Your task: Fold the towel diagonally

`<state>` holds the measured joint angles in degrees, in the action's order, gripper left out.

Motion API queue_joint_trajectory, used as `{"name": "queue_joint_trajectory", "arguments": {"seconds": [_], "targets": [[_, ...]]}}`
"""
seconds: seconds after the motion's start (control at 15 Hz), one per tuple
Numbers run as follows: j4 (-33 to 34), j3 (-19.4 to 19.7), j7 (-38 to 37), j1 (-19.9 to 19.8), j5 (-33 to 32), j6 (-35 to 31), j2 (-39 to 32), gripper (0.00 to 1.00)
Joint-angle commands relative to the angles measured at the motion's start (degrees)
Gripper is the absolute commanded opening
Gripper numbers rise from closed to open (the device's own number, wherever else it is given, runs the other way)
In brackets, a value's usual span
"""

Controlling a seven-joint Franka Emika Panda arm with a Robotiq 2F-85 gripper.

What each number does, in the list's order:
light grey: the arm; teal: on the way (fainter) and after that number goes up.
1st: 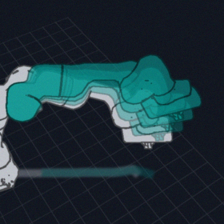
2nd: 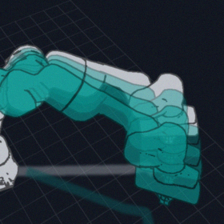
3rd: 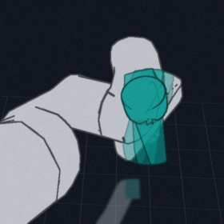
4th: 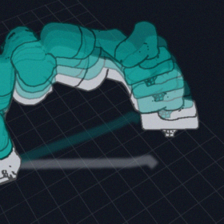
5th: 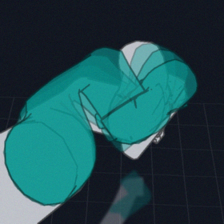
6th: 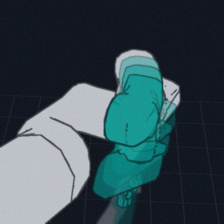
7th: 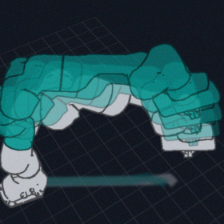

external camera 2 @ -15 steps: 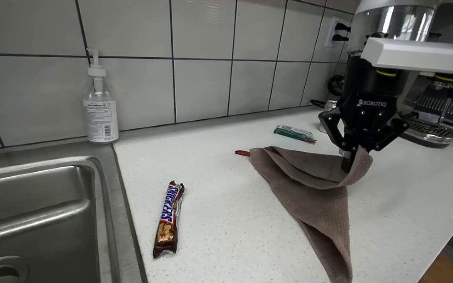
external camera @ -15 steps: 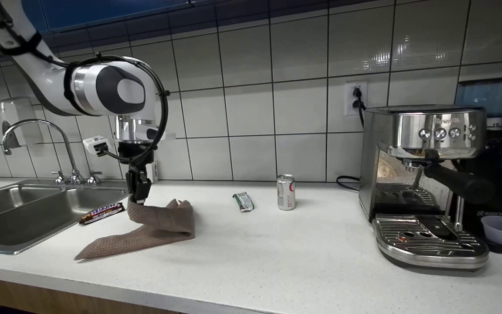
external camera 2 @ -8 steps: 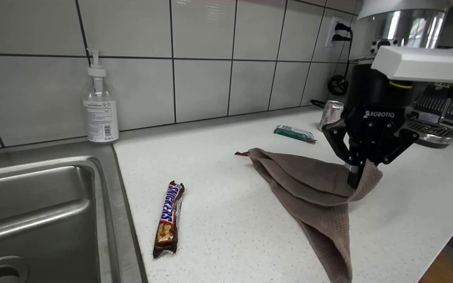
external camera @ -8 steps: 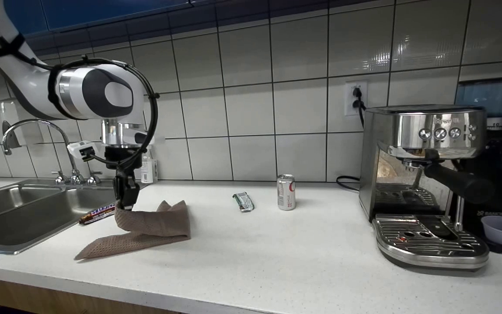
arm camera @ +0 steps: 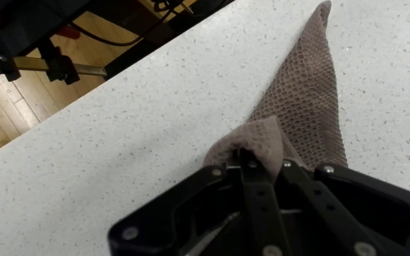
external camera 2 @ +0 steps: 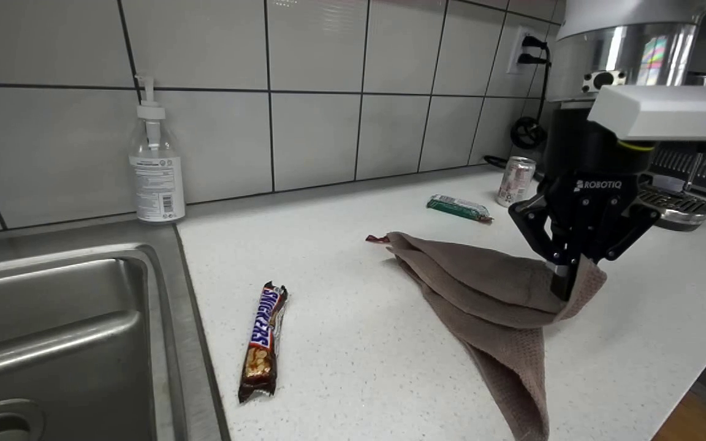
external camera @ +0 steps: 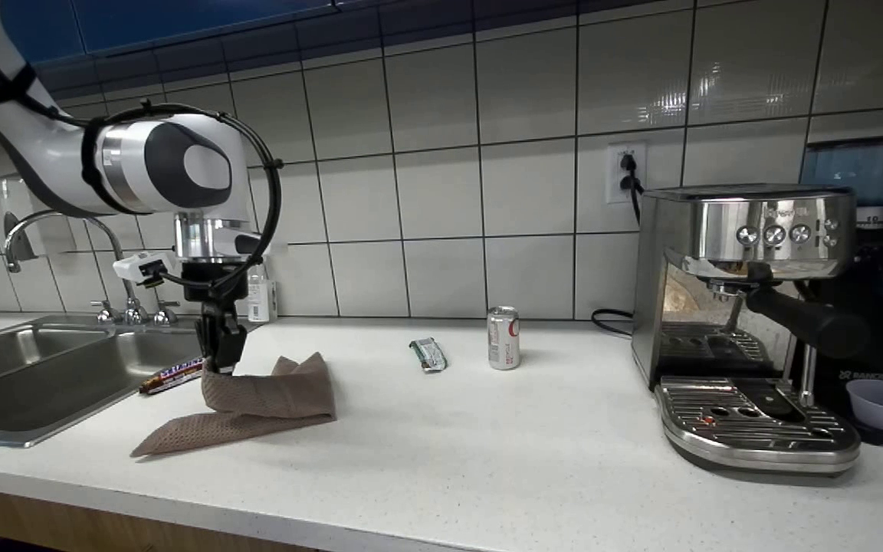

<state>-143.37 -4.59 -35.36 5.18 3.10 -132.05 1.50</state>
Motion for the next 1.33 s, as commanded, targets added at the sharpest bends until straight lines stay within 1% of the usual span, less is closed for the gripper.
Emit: {"name": "queue_joint_trajectory", "arguments": {"seconds": [0.0, 0.6, 1.27], "targets": [[0.32, -1.22, -3.13, 0.47, -3.29, 2.5, 1.07, 0.01], [1.4, -3.74, -6.24, 2.78, -7.36, 3.99, 1.3, 0.01], [2.32, -5.06, -7.42, 4.31, -8.91, 4.95, 1.42, 0.01]]}}
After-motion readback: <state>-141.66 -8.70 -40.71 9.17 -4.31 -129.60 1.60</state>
